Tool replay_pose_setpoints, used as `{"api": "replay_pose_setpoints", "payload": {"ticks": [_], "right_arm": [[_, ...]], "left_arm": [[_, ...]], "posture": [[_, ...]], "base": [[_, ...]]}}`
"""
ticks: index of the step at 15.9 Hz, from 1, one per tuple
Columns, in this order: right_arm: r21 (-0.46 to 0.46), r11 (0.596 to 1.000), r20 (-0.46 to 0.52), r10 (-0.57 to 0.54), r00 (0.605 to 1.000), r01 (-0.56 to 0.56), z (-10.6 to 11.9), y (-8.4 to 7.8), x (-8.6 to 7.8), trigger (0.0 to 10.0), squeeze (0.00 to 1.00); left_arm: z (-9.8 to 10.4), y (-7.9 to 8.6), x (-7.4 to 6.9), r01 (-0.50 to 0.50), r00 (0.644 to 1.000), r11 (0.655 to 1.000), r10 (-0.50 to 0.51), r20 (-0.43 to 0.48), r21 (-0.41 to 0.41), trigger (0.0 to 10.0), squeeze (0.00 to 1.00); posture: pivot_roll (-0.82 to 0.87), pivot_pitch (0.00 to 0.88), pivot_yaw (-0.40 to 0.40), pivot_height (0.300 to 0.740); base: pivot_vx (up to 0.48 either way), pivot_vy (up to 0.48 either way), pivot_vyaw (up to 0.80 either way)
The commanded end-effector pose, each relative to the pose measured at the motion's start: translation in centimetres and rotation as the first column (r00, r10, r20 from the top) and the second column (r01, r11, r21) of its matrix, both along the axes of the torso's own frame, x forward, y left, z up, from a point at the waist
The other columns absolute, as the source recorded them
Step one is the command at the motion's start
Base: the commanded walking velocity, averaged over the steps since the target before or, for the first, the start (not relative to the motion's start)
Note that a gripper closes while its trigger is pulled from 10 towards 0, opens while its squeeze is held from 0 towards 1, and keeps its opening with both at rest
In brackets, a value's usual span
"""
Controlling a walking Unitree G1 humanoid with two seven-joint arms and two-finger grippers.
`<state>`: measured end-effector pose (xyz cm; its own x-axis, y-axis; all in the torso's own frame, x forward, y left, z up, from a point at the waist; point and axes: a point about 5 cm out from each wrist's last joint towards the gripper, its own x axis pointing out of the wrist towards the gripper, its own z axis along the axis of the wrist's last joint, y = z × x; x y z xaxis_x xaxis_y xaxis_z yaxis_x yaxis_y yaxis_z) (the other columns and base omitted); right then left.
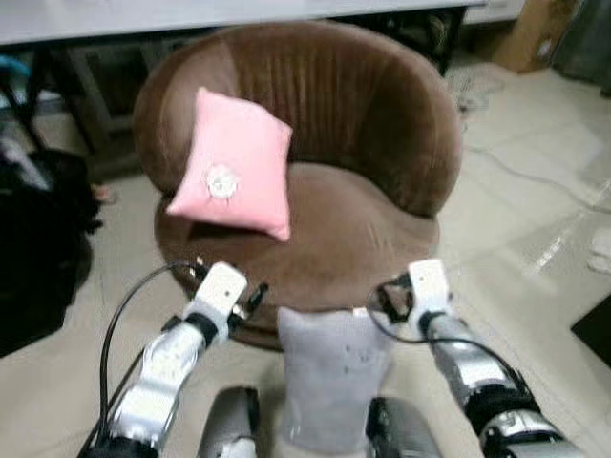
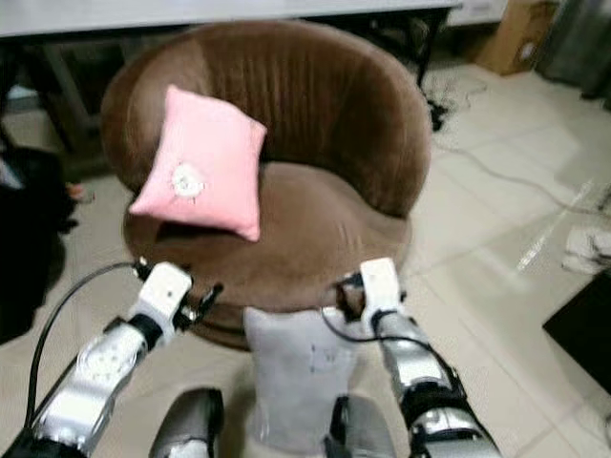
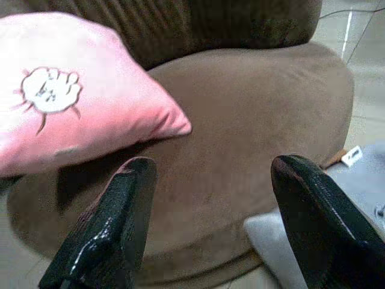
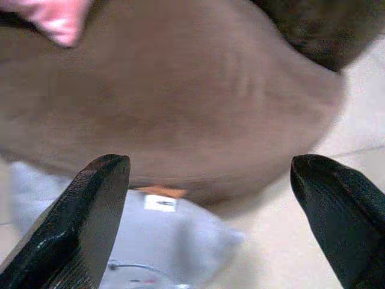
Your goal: Move the pillow to the sofa from floor
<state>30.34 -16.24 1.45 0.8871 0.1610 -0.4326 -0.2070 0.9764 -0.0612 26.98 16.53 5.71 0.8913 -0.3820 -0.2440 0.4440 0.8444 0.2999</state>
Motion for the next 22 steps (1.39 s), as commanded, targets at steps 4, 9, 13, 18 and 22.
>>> {"api": "replay_pose_setpoints", "payload": {"ticks": [4, 9, 13, 18, 22], "right_arm": [[-0.016, 1.0, 0.006, -0.011, 1.0, 0.011, 0.4, -0.7, 0.3, 10.0, 0.0], [-0.012, 1.0, 0.013, -0.012, 1.0, 0.012, 0.5, -0.5, 0.4, 10.0, 0.0], [-0.002, 1.0, 0.01, -0.019, 1.0, 0.019, 0.6, -0.5, 0.6, 10.0, 0.0], [0.105, 0.993, -0.051, -0.041, 0.998, 0.046, 0.7, 0.5, 1.1, 10.0, 0.0], [0.205, 0.954, -0.091, -0.203, 0.975, 0.218, 1.7, -0.6, 2.6, 10.0, 0.0]], "left_arm": [[0.1, -0.4, 0.1, 0.029, 1.0, 1.0, -0.029, 0.003, 0.006, 10.0, 0.0], [0.1, -0.4, 0.0, 0.032, 0.999, 0.999, -0.032, 0.005, 0.012, 10.0, 0.0], [0.0, -0.3, -0.1, 0.032, 0.999, 0.999, -0.032, 0.002, 0.022, 10.0, 0.0], [0.6, 1.0, -0.4, 0.034, 0.999, 0.997, -0.034, 0.012, 0.068, 10.0, 0.0], [3.1, 1.9, -0.1, 0.04, 0.996, 0.995, -0.047, 0.077, 0.09, 10.0, 0.0]], "posture": [[0.11, 0.0, -0.018, 0.533], [0.11, 0.0, -0.018, 0.494], [0.12, 0.0, -0.02, 0.494], [0.15, 0.0, -0.024, 0.494], [0.19, 0.0, -0.031, 0.494]], "base": [[0.0, 0.0, 0.0], [0.0, 0.0, 0.0], [0.0, 0.0, 0.0], [0.0, 0.0, 0.0], [0.0, 0.0, 0.0]]}}
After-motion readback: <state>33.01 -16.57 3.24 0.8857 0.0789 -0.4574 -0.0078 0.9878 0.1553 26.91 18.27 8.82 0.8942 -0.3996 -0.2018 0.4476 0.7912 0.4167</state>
